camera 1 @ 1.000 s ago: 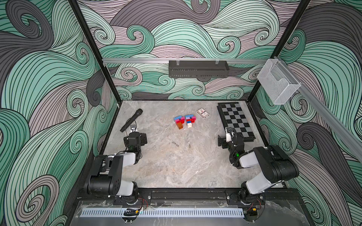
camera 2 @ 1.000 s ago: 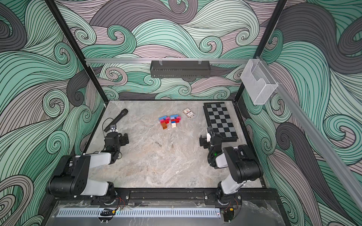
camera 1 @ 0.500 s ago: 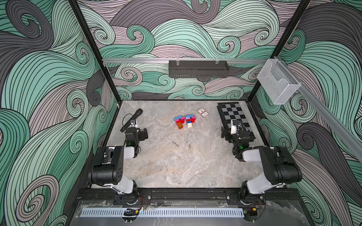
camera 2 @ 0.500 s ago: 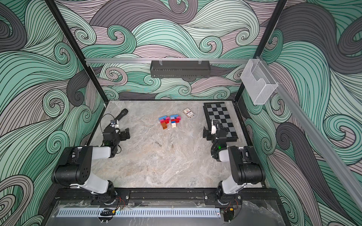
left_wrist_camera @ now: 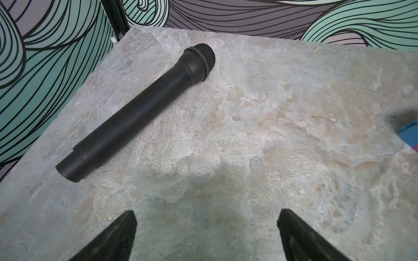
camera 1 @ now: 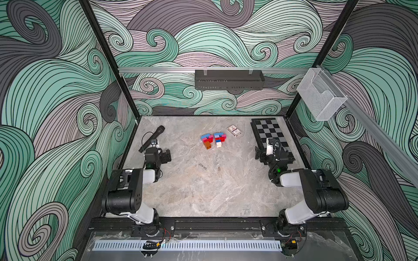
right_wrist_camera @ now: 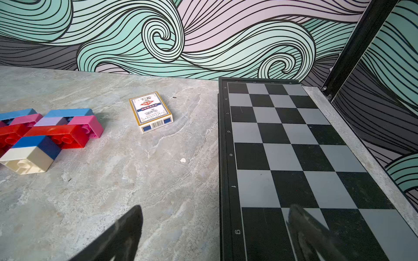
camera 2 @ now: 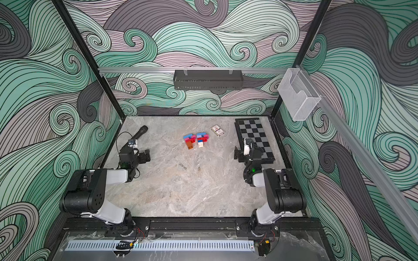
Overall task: Assemble the letter p with lego
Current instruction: Reset both arms
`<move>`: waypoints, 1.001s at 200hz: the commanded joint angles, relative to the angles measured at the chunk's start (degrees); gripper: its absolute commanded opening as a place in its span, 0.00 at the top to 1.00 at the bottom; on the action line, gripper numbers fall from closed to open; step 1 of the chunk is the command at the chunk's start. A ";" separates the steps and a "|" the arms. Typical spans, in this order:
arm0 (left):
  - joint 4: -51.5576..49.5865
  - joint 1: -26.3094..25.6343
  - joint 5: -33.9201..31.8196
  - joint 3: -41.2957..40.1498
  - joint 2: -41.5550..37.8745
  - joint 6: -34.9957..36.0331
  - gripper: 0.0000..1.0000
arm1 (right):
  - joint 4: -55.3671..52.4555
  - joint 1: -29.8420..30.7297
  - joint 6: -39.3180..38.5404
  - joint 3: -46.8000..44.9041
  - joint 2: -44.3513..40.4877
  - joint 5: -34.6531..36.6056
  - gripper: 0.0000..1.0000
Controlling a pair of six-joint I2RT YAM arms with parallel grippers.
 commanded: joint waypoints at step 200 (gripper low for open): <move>-0.13 0.23 0.66 1.41 -1.18 0.07 0.01 | 7.87 3.67 -1.83 -10.76 -12.96 6.74 0.01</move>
